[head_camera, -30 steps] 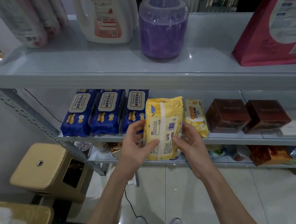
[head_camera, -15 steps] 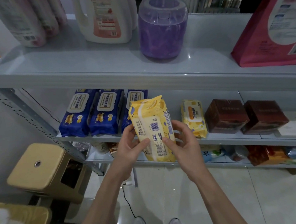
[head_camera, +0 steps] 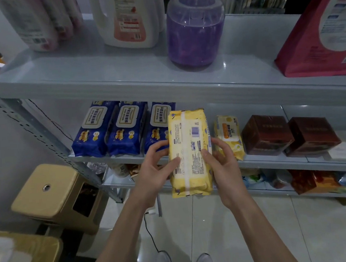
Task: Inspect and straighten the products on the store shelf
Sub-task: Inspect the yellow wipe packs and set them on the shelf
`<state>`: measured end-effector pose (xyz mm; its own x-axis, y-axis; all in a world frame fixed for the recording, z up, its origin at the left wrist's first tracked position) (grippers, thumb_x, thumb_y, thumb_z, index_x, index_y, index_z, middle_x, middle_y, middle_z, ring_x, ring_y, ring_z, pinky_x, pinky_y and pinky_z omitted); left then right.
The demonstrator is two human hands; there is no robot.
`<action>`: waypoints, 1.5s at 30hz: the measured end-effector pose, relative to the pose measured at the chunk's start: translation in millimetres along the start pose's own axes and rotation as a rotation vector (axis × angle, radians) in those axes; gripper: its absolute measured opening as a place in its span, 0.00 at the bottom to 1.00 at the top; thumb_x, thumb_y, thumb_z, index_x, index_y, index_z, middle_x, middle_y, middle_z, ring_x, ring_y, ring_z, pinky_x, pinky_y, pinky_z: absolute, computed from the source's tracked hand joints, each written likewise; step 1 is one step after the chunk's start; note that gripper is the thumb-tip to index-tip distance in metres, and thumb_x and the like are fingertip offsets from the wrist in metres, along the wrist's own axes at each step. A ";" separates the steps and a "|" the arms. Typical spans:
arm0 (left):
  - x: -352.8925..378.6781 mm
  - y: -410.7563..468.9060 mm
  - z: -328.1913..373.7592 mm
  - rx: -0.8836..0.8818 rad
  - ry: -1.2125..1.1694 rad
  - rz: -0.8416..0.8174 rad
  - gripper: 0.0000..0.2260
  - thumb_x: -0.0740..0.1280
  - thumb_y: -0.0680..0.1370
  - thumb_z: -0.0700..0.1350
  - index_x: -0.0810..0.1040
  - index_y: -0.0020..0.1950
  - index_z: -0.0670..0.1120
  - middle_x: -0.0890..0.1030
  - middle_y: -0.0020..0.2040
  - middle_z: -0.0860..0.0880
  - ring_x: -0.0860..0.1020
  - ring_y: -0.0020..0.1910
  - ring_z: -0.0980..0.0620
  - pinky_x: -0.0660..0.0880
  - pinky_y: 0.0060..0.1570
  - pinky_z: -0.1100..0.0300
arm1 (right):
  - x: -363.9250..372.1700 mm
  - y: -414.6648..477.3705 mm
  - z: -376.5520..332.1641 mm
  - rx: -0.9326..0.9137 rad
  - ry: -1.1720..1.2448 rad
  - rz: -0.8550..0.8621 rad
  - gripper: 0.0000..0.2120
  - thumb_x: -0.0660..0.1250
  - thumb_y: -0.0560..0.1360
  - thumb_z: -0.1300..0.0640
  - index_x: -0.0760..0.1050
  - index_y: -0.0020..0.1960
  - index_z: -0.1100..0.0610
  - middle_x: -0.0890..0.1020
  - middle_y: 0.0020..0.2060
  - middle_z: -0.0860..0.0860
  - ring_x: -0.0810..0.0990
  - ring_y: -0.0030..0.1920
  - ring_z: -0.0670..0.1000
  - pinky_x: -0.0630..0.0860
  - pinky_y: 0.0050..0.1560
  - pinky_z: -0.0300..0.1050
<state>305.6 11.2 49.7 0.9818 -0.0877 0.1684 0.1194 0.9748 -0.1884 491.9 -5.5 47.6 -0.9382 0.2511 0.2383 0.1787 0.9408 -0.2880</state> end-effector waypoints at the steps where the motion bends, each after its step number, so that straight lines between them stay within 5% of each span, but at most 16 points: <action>1: 0.1 0.2 0.4 -0.008 0.002 0.018 0.25 0.75 0.72 0.48 0.73 0.67 0.53 0.82 0.63 0.47 0.85 0.55 0.44 0.83 0.50 0.39 | -0.6 0.4 0.5 0.018 0.000 -0.008 0.18 0.72 0.79 0.58 0.75 0.66 0.44 0.85 0.59 0.53 0.87 0.54 0.53 0.85 0.49 0.56; 6: -2.8 6.5 1.6 -0.064 -0.008 0.080 0.18 0.74 0.77 0.45 0.77 0.66 0.53 0.83 0.60 0.47 0.85 0.53 0.47 0.83 0.50 0.43 | 0.3 1.9 -3.5 0.072 0.011 -0.095 0.22 0.70 0.79 0.63 0.76 0.68 0.45 0.86 0.57 0.52 0.86 0.57 0.55 0.81 0.60 0.64; 11: 1.3 10.8 4.5 -0.119 -0.063 0.028 0.17 0.71 0.80 0.43 0.78 0.67 0.55 0.85 0.59 0.47 0.85 0.55 0.46 0.83 0.48 0.48 | -1.1 1.3 -12.9 0.061 0.052 -0.075 0.20 0.70 0.79 0.62 0.75 0.68 0.45 0.87 0.56 0.52 0.87 0.56 0.57 0.82 0.57 0.62; 16: 5.5 11.2 4.7 -0.180 -0.162 0.021 0.17 0.70 0.80 0.44 0.77 0.69 0.52 0.85 0.57 0.44 0.85 0.44 0.50 0.80 0.39 0.57 | 0.3 2.7 -19.2 0.082 0.059 -0.066 0.15 0.70 0.80 0.59 0.79 0.66 0.50 0.88 0.54 0.52 0.87 0.55 0.56 0.81 0.57 0.58; 25: 5.8 11.9 -1.2 -0.236 -0.211 0.047 0.14 0.69 0.82 0.47 0.79 0.67 0.53 0.86 0.52 0.47 0.84 0.44 0.48 0.81 0.44 0.50 | 4.8 -1.3 -25.9 0.073 0.032 -0.062 0.15 0.70 0.80 0.55 0.80 0.66 0.51 0.88 0.52 0.49 0.87 0.52 0.49 0.80 0.51 0.48; 30: 3.7 9.7 -9.0 -0.303 -0.226 0.041 0.16 0.66 0.82 0.52 0.78 0.69 0.52 0.84 0.62 0.44 0.82 0.62 0.43 0.81 0.53 0.49 | 13.2 -5.0 -28.8 0.057 -0.033 -0.111 0.13 0.64 0.84 0.51 0.81 0.66 0.49 0.87 0.55 0.47 0.86 0.55 0.50 0.81 0.53 0.50; 35: 1.1 10.4 -6.3 -0.247 -0.261 0.038 0.16 0.69 0.81 0.45 0.77 0.69 0.52 0.85 0.60 0.48 0.84 0.57 0.46 0.82 0.49 0.49 | 14.0 -2.5 -26.1 0.058 -0.090 -0.133 0.13 0.66 0.83 0.51 0.80 0.67 0.47 0.86 0.58 0.48 0.86 0.58 0.51 0.82 0.52 0.50; 39: -7.5 12.8 9.2 -0.087 -0.048 0.131 0.26 0.75 0.75 0.36 0.73 0.69 0.55 0.80 0.64 0.55 0.83 0.59 0.50 0.83 0.53 0.43 | 10.5 3.8 -21.0 0.067 -0.215 -0.098 0.11 0.72 0.79 0.46 0.82 0.60 0.45 0.86 0.58 0.45 0.84 0.58 0.47 0.81 0.60 0.49; 42: -0.4 12.1 14.0 -0.066 0.048 0.108 0.32 0.77 0.73 0.38 0.69 0.73 0.54 0.79 0.64 0.57 0.84 0.56 0.50 0.84 0.51 0.48 | 15.1 5.3 -15.8 0.057 -0.222 -0.066 0.16 0.75 0.76 0.45 0.78 0.63 0.42 0.84 0.58 0.47 0.86 0.52 0.45 0.84 0.48 0.44; 45: 13.6 11.4 13.7 -0.098 0.016 0.017 0.23 0.72 0.79 0.43 0.73 0.73 0.53 0.83 0.61 0.53 0.85 0.55 0.47 0.83 0.54 0.46 | 15.9 6.1 -8.3 0.057 -0.209 -0.067 0.26 0.77 0.74 0.45 0.73 0.69 0.40 0.84 0.60 0.50 0.87 0.52 0.50 0.84 0.43 0.46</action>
<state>318.3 24.0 63.2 0.9859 -0.0756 0.1490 0.1160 0.9515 -0.2849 480.5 6.1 57.4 -0.9894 0.1304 0.0633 0.1024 0.9379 -0.3314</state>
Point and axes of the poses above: each hand's wrist, its own y-axis towards the middle knuckle, its own x-axis out of the palm, z = x × y, the point moved 10 cm from there along y, towards the middle knuckle
